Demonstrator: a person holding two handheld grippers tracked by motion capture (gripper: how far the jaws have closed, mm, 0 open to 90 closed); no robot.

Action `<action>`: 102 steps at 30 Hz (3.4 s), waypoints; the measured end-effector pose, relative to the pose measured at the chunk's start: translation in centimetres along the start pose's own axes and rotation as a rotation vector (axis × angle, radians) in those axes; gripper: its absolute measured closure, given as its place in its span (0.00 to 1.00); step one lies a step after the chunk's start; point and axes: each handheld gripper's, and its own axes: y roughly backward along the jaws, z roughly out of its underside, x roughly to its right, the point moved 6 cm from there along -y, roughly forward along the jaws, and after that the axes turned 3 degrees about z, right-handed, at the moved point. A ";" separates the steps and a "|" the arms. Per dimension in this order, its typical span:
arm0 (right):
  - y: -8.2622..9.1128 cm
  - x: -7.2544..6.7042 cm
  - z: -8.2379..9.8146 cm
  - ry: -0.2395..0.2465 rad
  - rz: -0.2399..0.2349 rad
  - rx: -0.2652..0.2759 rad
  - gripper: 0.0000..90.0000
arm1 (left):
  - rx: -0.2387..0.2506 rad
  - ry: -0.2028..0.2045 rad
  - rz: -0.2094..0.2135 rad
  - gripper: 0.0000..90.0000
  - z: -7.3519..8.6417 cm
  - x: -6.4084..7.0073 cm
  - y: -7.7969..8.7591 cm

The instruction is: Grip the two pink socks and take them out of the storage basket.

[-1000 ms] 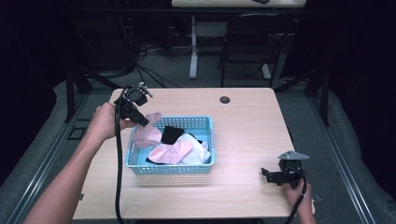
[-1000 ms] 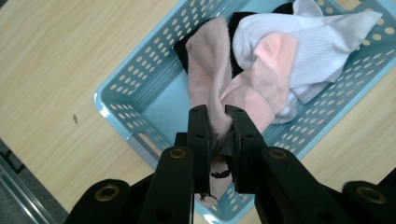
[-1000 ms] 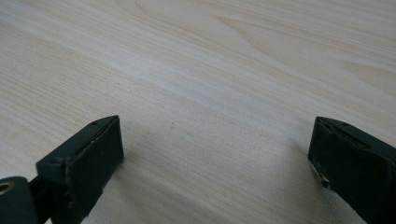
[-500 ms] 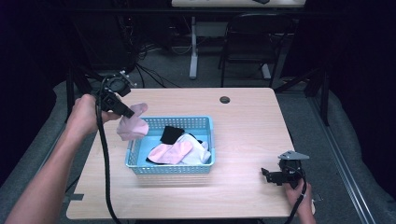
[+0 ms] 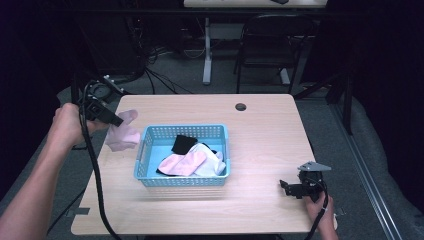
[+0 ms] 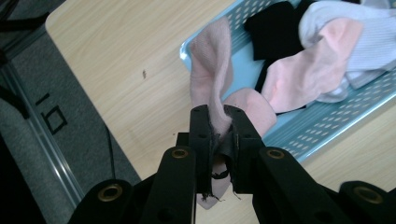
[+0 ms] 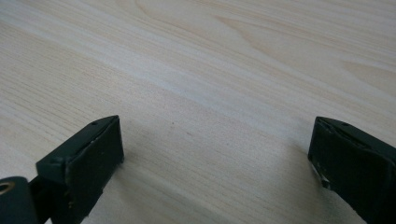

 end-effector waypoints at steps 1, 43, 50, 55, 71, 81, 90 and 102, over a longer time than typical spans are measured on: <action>0.0 0.0 0.0 0.000 0.000 0.000 0.03 | 0.000 0.000 0.000 0.91 0.0 0.0 0.0; 0.0 0.0 0.0 0.000 0.000 0.000 0.03 | -0.150 0.190 0.033 0.92 7.3 -5.1 -11.1; 0.0 0.0 0.0 0.000 0.000 0.000 0.03 | -0.159 0.207 0.051 0.92 7.6 -5.0 -13.3; 0.0 0.0 0.0 -0.001 0.000 0.000 0.03 | -0.179 0.225 0.069 0.92 8.0 -4.9 -14.7; 0.0 0.0 0.0 0.001 0.001 0.001 0.03 | -0.183 0.256 0.039 0.90 7.9 -5.8 -16.7; 0.0 0.0 0.0 0.000 0.000 -0.001 0.03 | -0.178 0.276 0.036 0.59 7.8 -6.3 -16.9; 0.0 0.0 0.0 0.000 0.001 0.000 0.03 | -0.074 0.263 0.028 0.25 7.0 -6.3 -13.3; 0.0 0.0 0.0 0.000 0.000 0.000 0.03 | 0.000 0.170 0.050 0.17 4.7 -3.7 -8.8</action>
